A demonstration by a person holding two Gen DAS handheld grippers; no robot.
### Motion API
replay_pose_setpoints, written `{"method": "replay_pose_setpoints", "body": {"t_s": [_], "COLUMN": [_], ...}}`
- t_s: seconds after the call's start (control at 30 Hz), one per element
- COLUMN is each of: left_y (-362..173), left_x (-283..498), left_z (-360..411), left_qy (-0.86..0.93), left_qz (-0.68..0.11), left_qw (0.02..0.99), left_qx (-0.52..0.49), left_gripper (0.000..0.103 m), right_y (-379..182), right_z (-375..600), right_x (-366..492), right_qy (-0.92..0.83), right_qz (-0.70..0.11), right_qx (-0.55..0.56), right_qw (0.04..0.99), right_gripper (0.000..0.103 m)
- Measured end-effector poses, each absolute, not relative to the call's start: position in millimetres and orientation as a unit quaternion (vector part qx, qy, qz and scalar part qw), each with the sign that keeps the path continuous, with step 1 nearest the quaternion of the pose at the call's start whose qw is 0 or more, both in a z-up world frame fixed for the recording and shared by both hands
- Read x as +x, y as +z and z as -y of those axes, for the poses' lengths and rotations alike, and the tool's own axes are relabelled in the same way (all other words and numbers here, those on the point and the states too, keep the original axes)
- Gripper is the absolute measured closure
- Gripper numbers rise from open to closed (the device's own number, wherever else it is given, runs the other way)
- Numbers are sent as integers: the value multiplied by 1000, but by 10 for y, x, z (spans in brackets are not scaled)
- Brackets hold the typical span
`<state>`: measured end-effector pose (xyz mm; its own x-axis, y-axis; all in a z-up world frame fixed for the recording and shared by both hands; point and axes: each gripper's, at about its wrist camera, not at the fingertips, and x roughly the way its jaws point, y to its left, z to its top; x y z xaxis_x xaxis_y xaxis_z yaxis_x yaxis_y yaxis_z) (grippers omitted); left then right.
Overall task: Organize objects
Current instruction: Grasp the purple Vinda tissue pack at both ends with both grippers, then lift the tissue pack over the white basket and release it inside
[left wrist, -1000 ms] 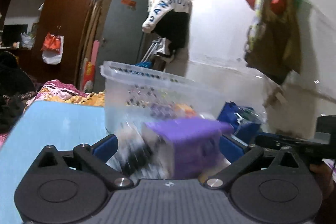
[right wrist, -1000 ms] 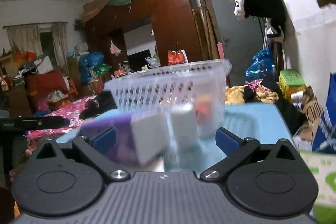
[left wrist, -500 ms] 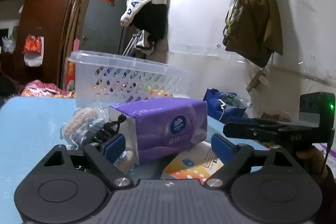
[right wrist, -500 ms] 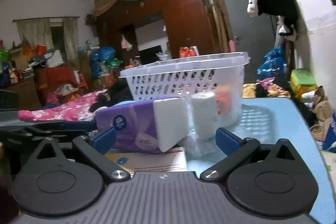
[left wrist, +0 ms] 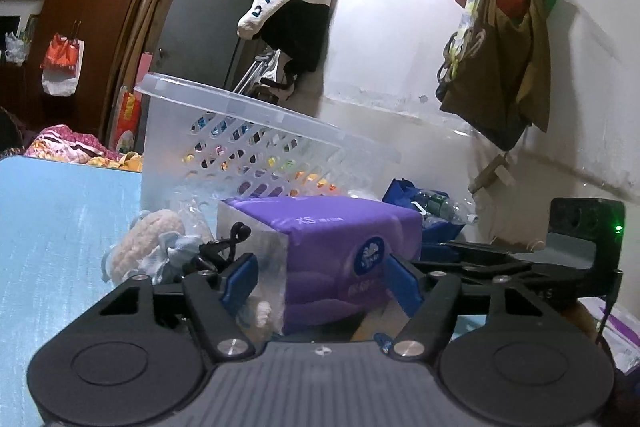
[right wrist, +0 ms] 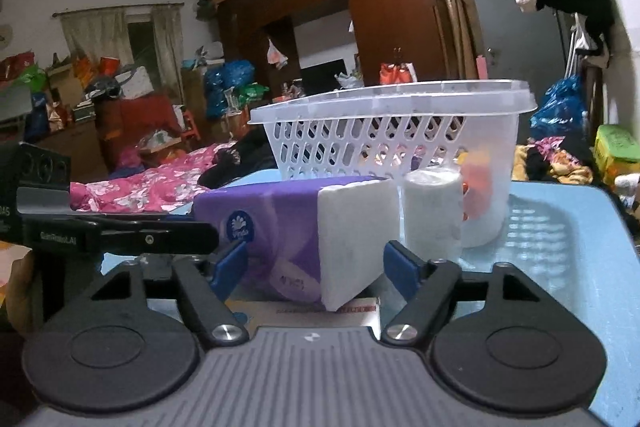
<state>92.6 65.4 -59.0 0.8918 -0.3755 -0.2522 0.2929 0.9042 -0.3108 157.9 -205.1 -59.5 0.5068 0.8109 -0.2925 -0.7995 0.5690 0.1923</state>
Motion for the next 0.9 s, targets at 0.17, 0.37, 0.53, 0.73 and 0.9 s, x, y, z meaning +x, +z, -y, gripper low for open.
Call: {"method": "replay_pose_setpoints", "body": {"t_s": [0.17, 0.37, 0.53, 0.73, 0.9], "left_y": [-589, -586, -548, -473, -365], "left_x": [952, 898, 767, 581, 471], "left_z": [-612, -527, -439, -363, -341], "left_qy": [-158, -137, -125, -121, -120], "left_qz": [-157, -151, -135, -110, -89], "left_qw": [969, 976, 982, 986, 989], "left_qx": [-112, -78, -46, -18, -10], "left_gripper": [44, 51, 54, 55, 56], "right_y": [-627, -593, -578, -513, -417], "right_z": [2095, 2068, 2002, 2067, 2058], "right_x": [1616, 1452, 1215, 1039, 971], "right_qy": [478, 450, 419, 408, 407], "right_qz": [-185, -164, -125, -90, -67], "right_qx": [24, -8, -42, -46, -48], "right_qw": [859, 878, 898, 907, 910], "right_gripper": [40, 47, 50, 52, 52]}}
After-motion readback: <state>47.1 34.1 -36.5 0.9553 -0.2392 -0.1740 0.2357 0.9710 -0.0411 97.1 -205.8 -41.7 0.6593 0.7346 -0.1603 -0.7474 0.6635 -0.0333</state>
